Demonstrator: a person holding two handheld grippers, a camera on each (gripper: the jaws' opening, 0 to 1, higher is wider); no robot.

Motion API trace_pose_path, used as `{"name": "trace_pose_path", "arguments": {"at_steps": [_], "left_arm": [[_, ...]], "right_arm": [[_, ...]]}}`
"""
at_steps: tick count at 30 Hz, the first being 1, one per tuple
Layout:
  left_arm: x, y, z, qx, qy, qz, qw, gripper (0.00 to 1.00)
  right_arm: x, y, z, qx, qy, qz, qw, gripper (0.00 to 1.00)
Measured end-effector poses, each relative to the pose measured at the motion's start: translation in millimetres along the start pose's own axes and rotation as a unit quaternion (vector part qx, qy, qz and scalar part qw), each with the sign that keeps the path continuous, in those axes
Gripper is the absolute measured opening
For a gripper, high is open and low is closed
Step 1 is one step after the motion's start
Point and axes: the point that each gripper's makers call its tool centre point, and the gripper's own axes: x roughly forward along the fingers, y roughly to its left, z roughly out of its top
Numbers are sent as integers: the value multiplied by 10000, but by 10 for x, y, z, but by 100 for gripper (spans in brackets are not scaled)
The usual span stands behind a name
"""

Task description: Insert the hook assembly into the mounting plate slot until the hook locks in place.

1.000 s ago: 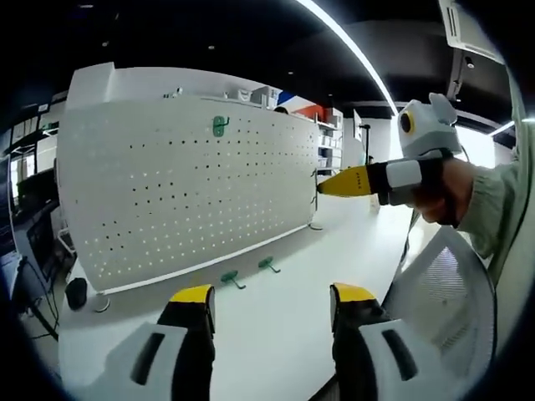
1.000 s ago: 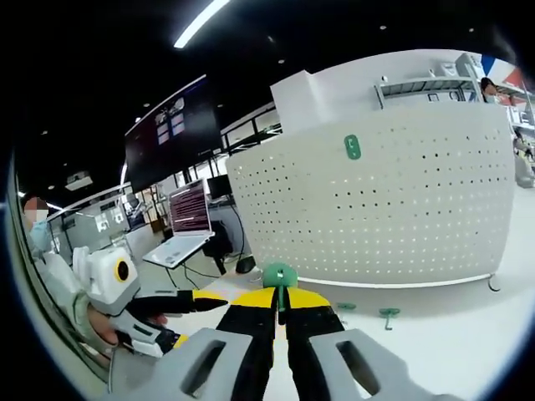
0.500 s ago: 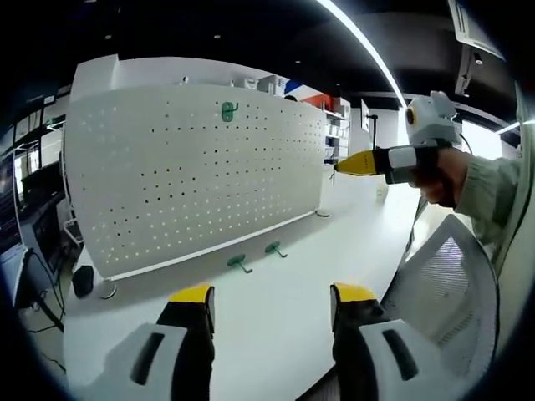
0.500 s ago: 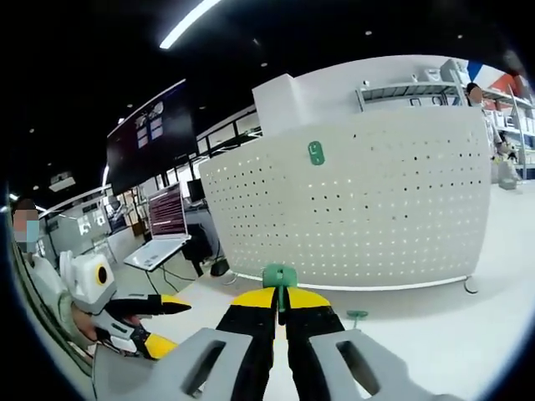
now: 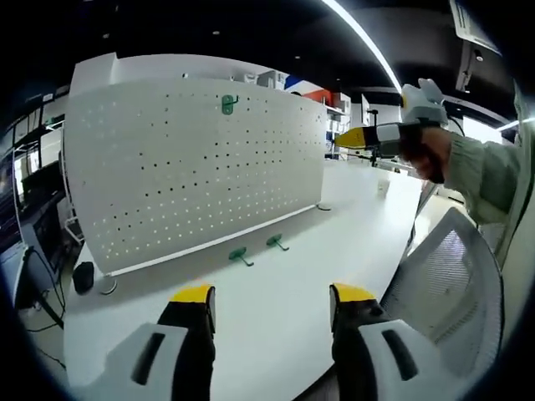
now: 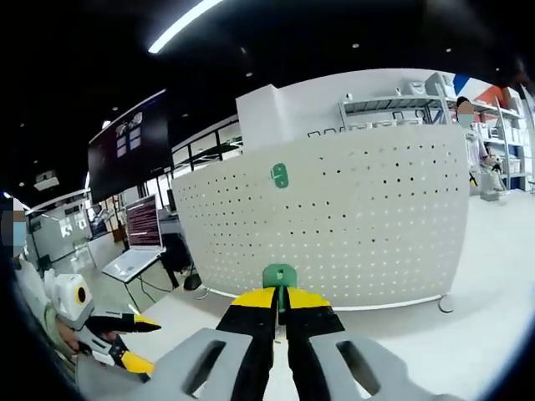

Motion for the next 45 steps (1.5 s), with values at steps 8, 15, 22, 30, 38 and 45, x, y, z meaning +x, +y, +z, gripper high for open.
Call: {"name": "trace_pose_path", "arguments": {"at_steps": [8, 15, 22, 30, 38, 45], "left_arm": [[-9, 37, -30, -43, 2, 45, 10000, 56], [-5, 51, -54, -23, 29, 60, 10000, 56], [25, 77, -59, -10, 37, 74, 10000, 56], [78, 80, -66, 11, 43, 18, 10000, 56], [97, 74, -63, 36, 40, -47, 10000, 55], [100, 80, -69, 5, 24, -63, 10000, 55]], "right_arm": [[141, -140, 211, -140, -169, -178, 9996, 1], [323, -197, 351, -225, -265, -240, 9991, 1], [531, -259, 479, -288, -353, -341, 9984, 1], [775, -311, 604, -337, -439, -472, 9974, 1], [998, -304, 727, -263, -587, -556, 9964, 1], [1172, -301, 831, -296, -694, -657, 9950, 1]]}}
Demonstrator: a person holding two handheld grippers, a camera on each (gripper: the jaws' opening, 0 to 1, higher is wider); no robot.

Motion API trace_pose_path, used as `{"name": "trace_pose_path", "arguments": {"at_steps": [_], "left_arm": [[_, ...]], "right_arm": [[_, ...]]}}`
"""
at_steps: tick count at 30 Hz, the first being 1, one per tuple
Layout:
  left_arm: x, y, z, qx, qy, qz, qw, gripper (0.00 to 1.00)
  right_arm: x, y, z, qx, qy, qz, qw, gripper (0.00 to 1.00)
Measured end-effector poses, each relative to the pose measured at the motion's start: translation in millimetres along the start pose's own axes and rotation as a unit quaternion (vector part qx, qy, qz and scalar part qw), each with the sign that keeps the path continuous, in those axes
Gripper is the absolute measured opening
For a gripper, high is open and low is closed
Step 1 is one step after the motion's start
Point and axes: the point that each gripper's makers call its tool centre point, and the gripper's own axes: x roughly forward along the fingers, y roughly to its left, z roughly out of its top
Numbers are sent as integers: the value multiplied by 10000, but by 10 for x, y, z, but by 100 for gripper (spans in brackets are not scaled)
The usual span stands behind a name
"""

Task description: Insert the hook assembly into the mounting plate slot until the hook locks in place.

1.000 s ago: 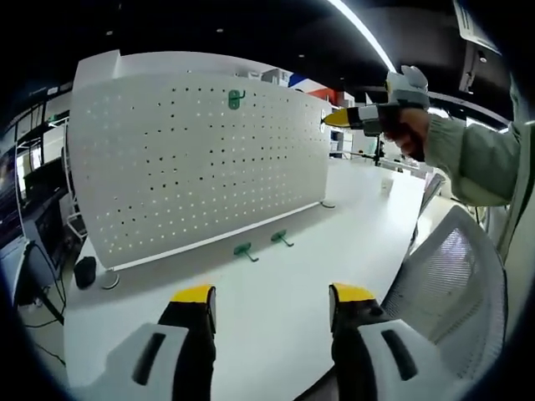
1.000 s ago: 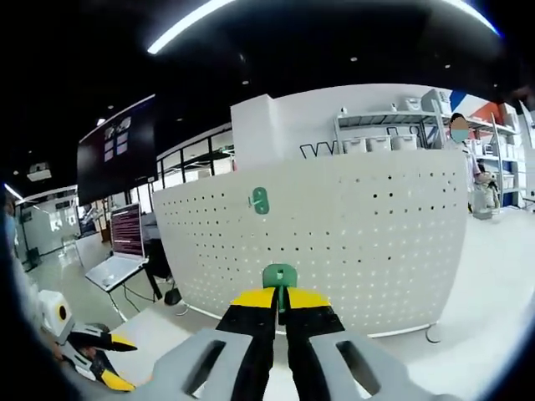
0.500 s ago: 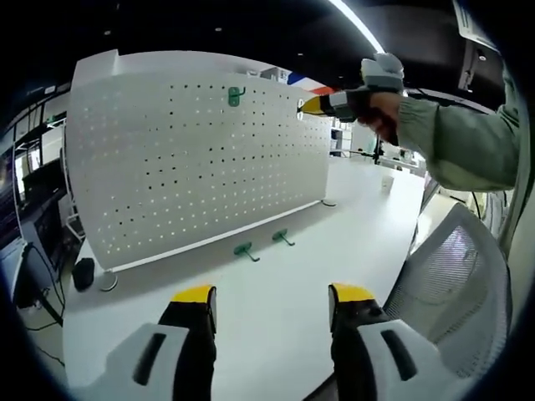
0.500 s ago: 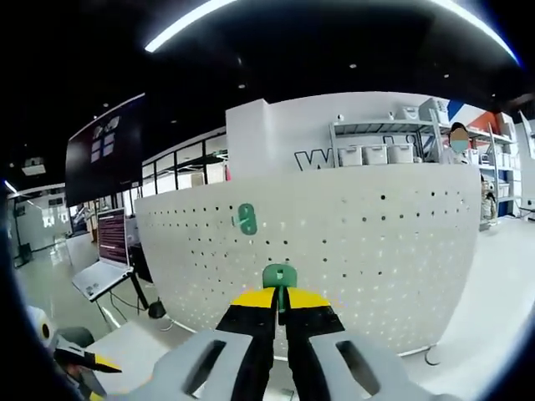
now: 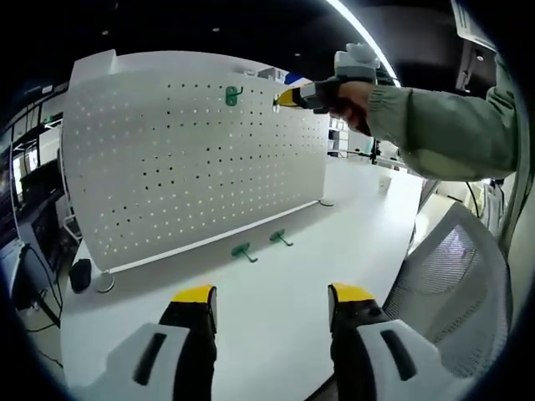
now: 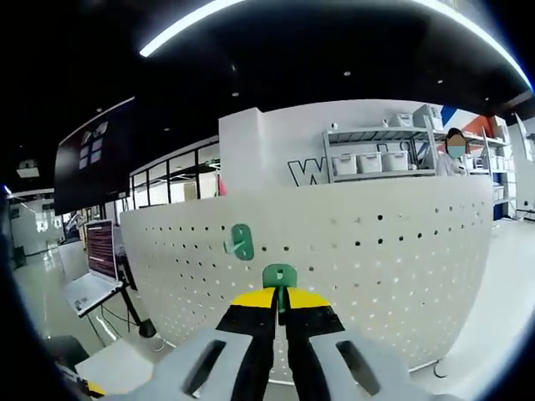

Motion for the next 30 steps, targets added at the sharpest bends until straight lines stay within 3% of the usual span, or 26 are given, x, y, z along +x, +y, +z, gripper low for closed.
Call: {"name": "trace_pose_path", "arguments": {"at_steps": [17, 30], "left_arm": [[24, 14, 7, -10, -23, -39, 10000, 55], [33, 47, 39, -45, -59, -48, 10000, 55]], "right_arm": [[355, -31, 212, -135, -87, -192, 9997, 1], [497, -68, 250, -186, -82, -263, 9994, 1]]}}
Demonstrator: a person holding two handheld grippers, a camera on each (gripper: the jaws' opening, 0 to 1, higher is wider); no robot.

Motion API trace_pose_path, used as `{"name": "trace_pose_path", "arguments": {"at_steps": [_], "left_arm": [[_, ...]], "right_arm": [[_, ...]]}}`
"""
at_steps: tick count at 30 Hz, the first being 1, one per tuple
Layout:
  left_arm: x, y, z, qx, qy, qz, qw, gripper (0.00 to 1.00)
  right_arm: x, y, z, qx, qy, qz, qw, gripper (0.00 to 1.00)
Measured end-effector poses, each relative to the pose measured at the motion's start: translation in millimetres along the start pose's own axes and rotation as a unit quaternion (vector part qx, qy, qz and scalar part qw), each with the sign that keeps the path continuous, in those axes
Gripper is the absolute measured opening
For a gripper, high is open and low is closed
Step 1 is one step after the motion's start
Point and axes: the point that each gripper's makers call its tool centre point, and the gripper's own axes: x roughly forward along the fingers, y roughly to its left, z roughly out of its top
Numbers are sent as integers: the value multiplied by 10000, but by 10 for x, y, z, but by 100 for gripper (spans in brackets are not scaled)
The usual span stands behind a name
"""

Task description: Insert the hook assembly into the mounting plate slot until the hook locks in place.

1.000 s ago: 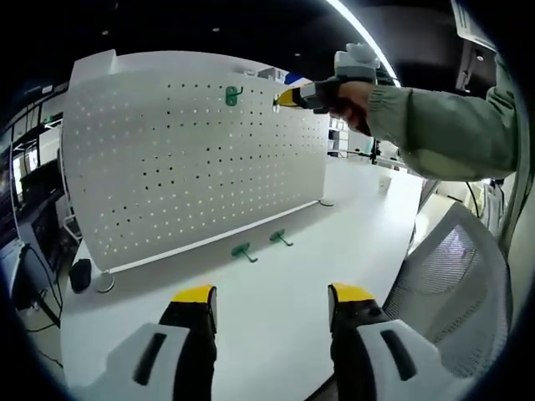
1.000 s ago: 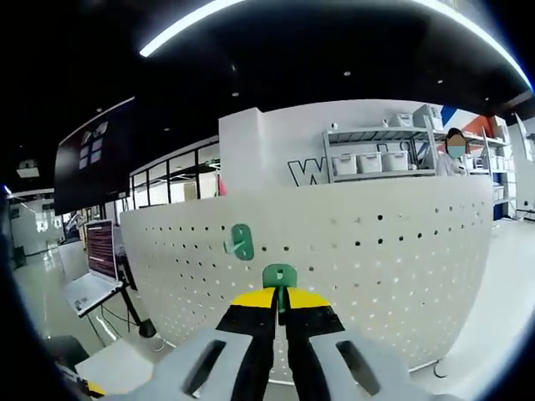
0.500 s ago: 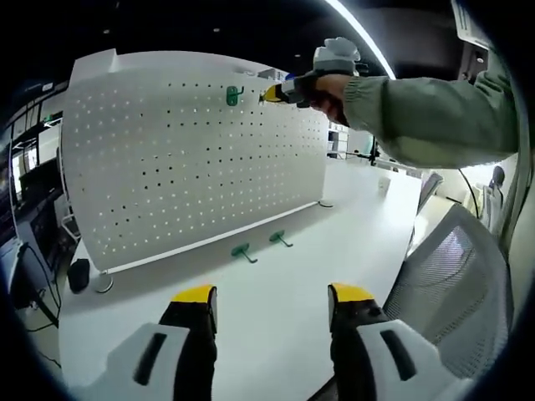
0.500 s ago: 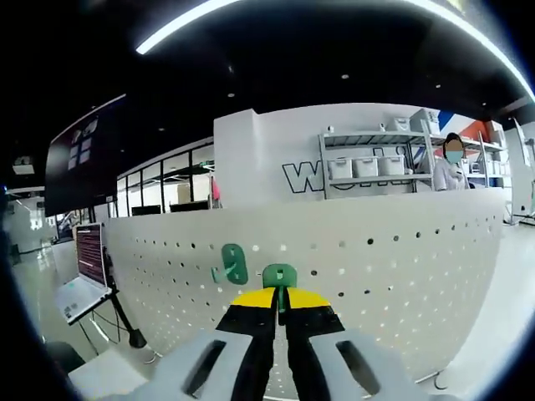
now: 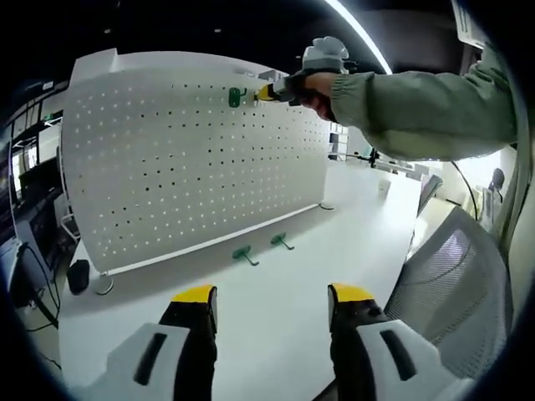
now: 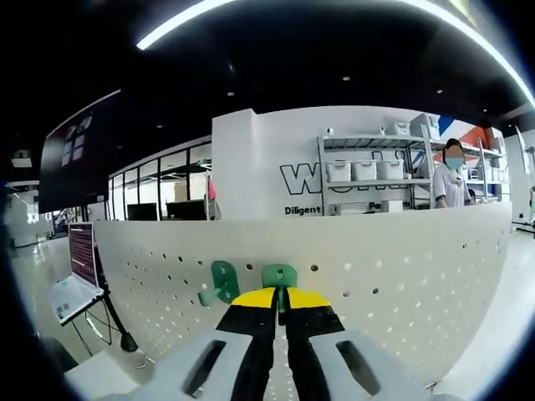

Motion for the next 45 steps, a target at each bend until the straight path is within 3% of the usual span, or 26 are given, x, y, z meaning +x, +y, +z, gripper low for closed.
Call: {"name": "trace_pose_path", "arguments": {"at_steps": [36, 45], "left_arm": [[-13, 29, 6, -52, -76, -27, 10000, 55], [-26, 34, 2, -69, -91, -18, 9999, 54]], "right_arm": [[98, 1, -13, -288, 408, -192, 9986, 2], [114, 24, -46, -257, 481, -421, 9976, 4]]}}
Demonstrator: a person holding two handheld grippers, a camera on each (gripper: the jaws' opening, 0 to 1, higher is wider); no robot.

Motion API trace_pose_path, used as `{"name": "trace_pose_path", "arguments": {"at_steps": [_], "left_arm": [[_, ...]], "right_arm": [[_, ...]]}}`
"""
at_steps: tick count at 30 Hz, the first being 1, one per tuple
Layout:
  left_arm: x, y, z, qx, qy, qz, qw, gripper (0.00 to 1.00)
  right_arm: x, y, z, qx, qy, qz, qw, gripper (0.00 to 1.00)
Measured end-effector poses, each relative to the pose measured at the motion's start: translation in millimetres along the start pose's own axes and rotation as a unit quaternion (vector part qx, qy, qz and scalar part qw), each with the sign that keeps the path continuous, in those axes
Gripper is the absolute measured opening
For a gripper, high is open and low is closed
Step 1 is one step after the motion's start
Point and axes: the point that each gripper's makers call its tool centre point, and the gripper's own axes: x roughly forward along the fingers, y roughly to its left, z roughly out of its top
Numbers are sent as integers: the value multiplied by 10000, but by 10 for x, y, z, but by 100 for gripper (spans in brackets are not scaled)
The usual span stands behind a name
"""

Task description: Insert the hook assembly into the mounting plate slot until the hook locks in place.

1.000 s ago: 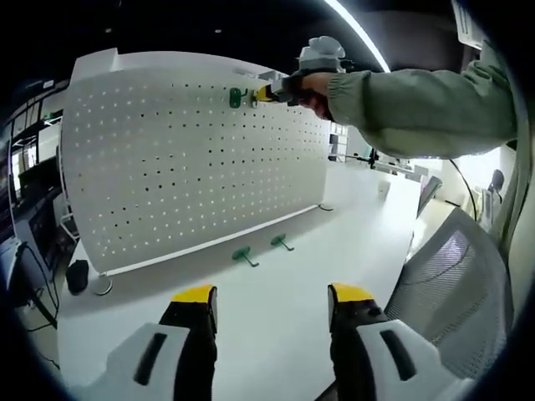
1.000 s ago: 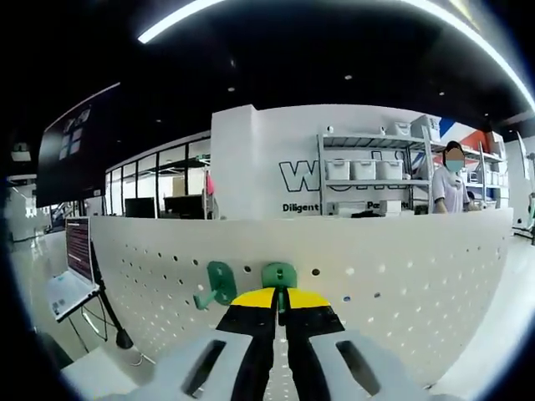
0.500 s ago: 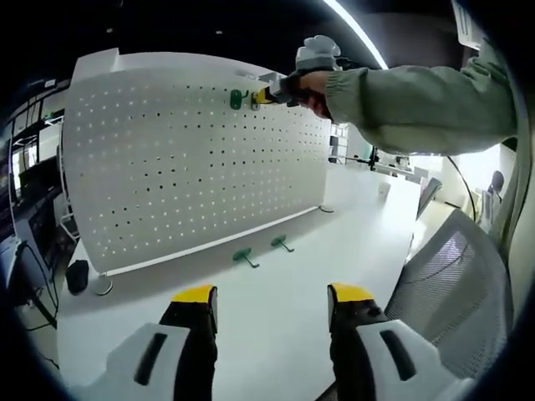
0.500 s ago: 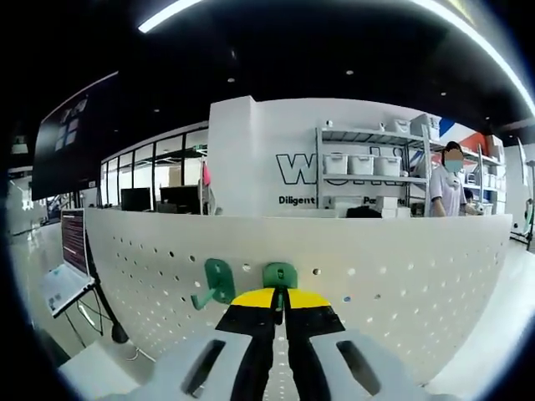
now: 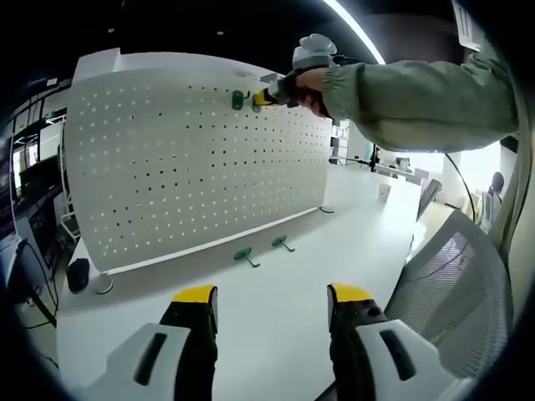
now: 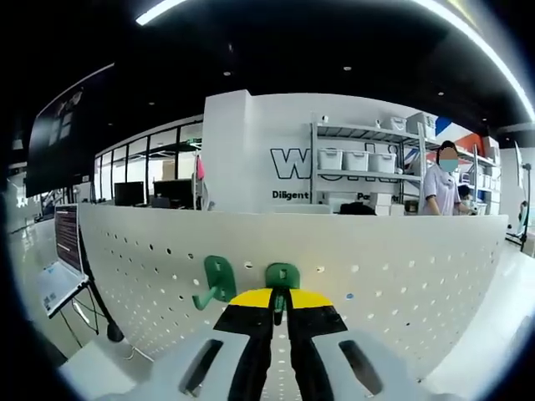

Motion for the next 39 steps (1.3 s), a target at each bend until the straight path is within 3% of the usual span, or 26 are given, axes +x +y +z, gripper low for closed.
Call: {"name": "trace_pose_path", "arguments": {"at_steps": [11, 22, 36, 39], "left_arm": [[-6, -9, 30, 3, -54, -15, 10000, 54], [-50, 34, 22, -12, -45, 55, 10000, 54], [-60, -12, 49, 43, -47, 7, 10000, 54], [-68, -27, 67, 62, -53, -2, 10000, 54]], "right_arm": [[-2, 12, -23, -34, -2, -7, 10000, 6], [-57, 14, -71, -119, -63, 22, 9999, 15], [-302, -78, -302, -47, 2, 92, 9999, 20], [-357, -51, -409, 70, 144, 228, 9996, 24]]}}
